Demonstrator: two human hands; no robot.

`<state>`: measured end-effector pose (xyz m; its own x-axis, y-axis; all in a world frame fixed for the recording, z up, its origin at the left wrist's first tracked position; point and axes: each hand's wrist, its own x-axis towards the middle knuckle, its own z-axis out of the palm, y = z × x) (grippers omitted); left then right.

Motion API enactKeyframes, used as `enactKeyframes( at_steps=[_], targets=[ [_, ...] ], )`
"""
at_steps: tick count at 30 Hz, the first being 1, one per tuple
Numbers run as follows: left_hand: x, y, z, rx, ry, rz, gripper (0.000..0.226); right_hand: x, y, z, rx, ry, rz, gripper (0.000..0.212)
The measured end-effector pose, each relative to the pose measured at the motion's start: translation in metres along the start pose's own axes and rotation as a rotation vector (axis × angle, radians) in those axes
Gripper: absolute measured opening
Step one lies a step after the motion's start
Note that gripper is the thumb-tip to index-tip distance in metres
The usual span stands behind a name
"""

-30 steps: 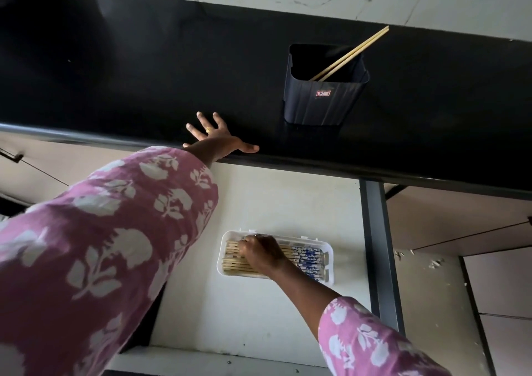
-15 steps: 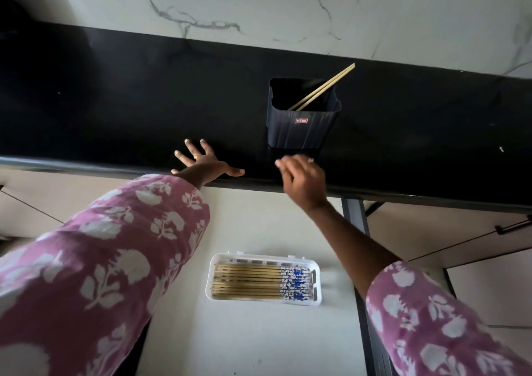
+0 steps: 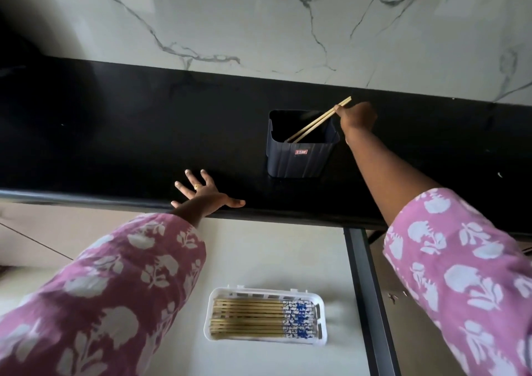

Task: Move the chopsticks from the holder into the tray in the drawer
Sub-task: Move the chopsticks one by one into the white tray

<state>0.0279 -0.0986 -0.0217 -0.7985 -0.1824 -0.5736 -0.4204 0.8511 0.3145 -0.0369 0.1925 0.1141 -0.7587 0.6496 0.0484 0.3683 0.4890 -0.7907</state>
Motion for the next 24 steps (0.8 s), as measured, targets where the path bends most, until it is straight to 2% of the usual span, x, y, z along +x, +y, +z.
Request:
enactKeyframes(
  at_steps=[4, 7, 16, 24],
  targets=[
    [0.001, 0.001, 0.0, 0.006, 0.0, -0.007, 0.148, 0.016, 0.0, 0.011, 0.243, -0.148, 0.189, 0.06],
    [0.001, 0.002, -0.001, 0.007, -0.003, -0.018, 0.148, 0.023, -0.002, 0.018, 0.3, -0.181, 0.208, 0.052],
    [0.001, 0.001, 0.0, 0.001, 0.0, -0.02, 0.149, 0.025, -0.001, 0.025, 0.252, -0.016, 0.11, 0.034],
    [0.0, 0.001, 0.0, 0.004, 0.008, -0.017, 0.146, 0.011, -0.032, -0.011, 0.254, 0.071, -0.148, 0.024]
  ],
)
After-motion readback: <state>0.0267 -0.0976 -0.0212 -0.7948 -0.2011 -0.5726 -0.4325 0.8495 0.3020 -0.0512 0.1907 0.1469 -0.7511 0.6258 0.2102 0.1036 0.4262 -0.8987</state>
